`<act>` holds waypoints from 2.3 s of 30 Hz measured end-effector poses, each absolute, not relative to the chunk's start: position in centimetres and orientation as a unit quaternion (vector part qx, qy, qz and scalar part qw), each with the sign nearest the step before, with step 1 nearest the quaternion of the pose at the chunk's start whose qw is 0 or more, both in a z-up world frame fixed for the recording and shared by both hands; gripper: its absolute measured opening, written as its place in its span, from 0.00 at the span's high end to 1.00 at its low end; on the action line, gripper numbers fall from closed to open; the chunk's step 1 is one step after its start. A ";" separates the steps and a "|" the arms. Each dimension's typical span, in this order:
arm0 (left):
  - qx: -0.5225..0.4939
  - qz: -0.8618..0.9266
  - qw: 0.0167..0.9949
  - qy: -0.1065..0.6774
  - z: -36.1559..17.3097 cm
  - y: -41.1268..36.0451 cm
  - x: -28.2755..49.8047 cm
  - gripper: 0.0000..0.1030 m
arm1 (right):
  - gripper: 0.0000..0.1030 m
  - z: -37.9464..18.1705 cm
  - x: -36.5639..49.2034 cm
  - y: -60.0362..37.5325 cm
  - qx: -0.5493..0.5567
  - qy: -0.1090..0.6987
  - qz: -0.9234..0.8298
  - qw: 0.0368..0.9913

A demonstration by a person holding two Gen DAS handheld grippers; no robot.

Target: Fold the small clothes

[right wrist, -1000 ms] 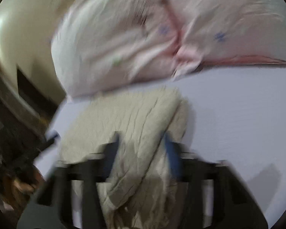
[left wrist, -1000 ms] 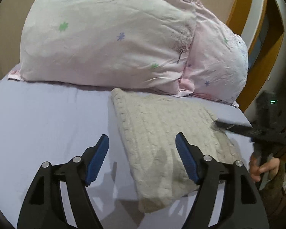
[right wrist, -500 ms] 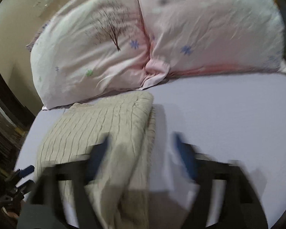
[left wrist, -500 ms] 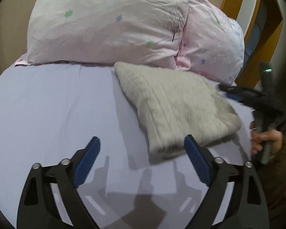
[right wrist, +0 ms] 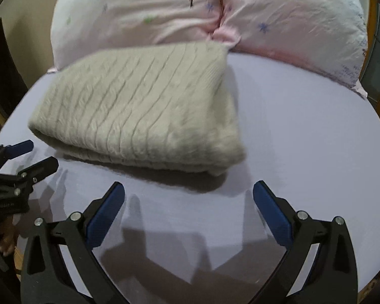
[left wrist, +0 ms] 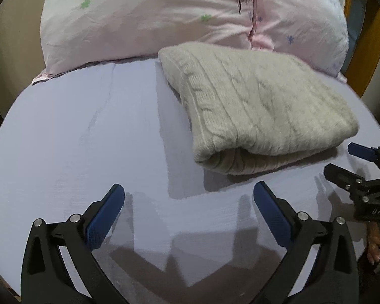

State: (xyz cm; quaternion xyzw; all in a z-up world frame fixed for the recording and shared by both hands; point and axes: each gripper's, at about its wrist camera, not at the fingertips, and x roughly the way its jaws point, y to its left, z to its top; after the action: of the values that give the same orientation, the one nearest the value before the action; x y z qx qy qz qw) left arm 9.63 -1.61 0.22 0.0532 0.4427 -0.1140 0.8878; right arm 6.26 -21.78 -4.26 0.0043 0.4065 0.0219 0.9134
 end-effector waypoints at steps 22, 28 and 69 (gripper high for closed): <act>0.068 -0.108 0.885 0.448 0.0 -1.7 9.5 0.01 | 0.02 -4.7 6.1 -21.4 -0.001 0.398 0.005 0.917; 0.068 -0.108 0.885 0.448 0.0 -1.7 9.5 0.01 | 0.02 -4.7 6.1 -21.4 -0.001 0.398 0.004 0.917; 0.068 -0.109 0.885 0.447 0.0 -1.7 9.5 0.01 | 0.02 -4.8 6.1 -21.4 0.000 0.398 0.003 0.918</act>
State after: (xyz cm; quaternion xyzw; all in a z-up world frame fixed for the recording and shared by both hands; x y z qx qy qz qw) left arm 9.47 -1.67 0.02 0.0682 0.4473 -0.1090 0.8851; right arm 6.07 -21.35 -4.78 0.0001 0.3976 0.0028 0.9175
